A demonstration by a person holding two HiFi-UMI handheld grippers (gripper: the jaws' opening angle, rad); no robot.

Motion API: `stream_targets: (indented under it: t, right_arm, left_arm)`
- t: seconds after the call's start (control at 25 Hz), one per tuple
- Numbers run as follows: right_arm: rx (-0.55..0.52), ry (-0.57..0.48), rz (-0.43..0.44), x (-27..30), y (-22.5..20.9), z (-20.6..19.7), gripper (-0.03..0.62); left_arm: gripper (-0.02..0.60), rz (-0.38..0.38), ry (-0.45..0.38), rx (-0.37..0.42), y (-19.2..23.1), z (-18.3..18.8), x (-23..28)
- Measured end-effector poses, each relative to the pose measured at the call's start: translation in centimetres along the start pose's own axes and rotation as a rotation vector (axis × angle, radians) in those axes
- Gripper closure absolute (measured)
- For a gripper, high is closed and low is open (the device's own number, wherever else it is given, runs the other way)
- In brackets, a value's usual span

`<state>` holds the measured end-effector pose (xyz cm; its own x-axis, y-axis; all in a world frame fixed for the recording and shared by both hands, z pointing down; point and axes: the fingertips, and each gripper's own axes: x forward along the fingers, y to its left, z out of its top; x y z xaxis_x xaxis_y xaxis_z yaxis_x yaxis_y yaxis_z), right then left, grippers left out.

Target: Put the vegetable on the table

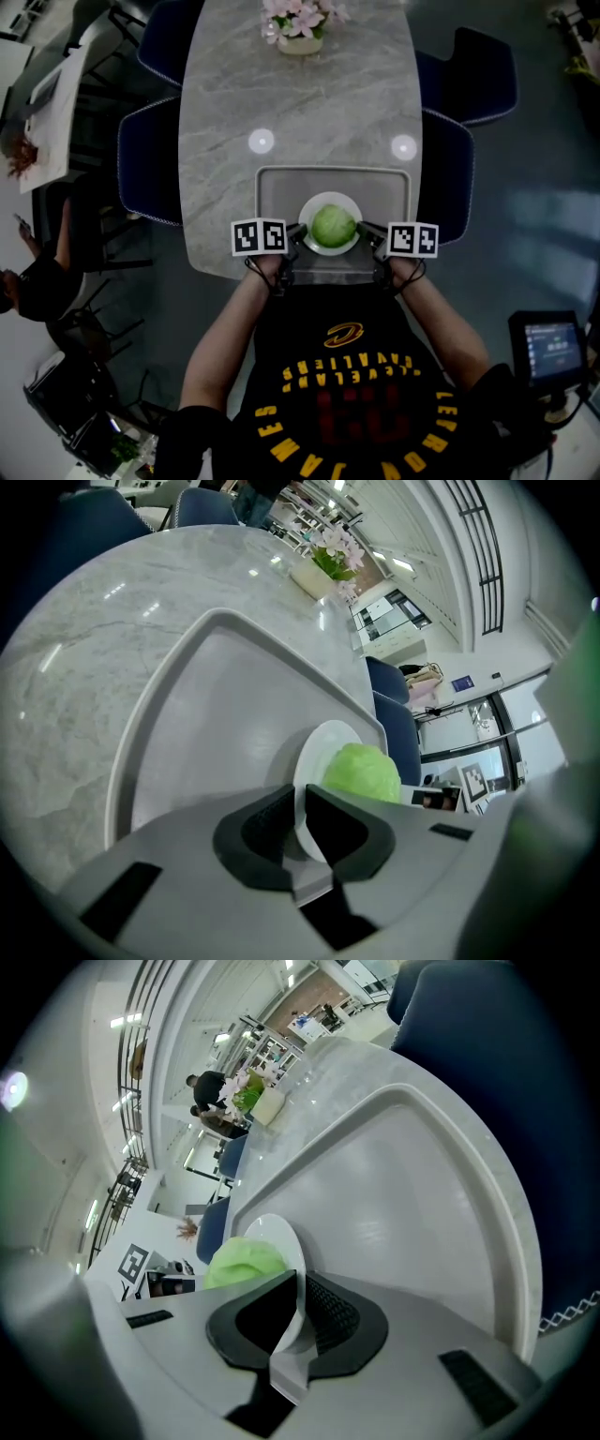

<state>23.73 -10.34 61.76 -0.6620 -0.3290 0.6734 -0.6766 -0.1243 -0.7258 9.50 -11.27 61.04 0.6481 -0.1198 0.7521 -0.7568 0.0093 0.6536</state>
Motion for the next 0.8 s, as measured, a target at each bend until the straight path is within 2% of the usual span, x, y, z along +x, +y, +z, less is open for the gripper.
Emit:
stream_targets:
  t: [0.48,0.8]
  right_arm:
    - [-0.061,0.0,0.029,0.9,3.1,4.0,0.559]
    - [-0.056,-0.033,0.028,1.9,5.5,7.2,0.559]
  left_arm:
    - [0.541,-0.028,-0.062,-0.036,0.1,3.6,-1.8]
    - [0.541,-0.046,-0.052,0.006,-0.1,8.0,-3.3]
